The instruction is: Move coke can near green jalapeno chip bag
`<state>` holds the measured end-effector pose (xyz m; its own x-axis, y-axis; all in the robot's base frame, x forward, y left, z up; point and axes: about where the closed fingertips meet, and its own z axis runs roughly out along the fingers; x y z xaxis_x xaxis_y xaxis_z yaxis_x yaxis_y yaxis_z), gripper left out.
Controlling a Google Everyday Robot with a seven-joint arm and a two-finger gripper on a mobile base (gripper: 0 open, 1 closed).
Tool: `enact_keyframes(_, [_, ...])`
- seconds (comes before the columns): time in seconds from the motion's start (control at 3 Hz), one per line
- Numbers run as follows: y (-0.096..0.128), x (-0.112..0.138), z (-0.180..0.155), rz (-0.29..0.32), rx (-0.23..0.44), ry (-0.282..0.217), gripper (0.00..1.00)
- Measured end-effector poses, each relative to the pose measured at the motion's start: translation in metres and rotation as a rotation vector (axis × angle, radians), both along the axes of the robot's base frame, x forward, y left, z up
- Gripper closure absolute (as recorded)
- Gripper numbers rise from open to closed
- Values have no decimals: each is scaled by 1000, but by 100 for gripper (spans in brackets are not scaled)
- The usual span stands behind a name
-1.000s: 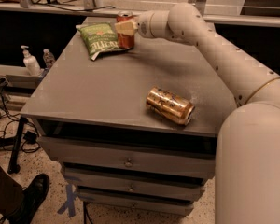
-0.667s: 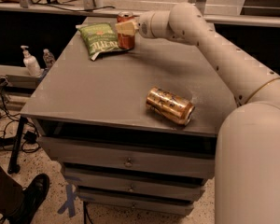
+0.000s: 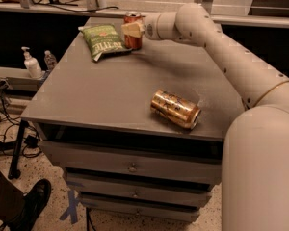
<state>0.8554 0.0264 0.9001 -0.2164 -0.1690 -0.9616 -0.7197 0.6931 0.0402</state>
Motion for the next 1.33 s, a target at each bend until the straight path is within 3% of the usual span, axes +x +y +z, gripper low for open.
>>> enact_keyframes(0.33, [-2,0,0,1,-2,0,0])
enact_keyframes(0.67, [-3,0,0,1,-2,0,0])
enact_keyframes(1.0, [-34,-10,5,-30,-22,-8,0])
enact_keyframes(1.33, [-103,-34,19,-96,-73,-34,0])
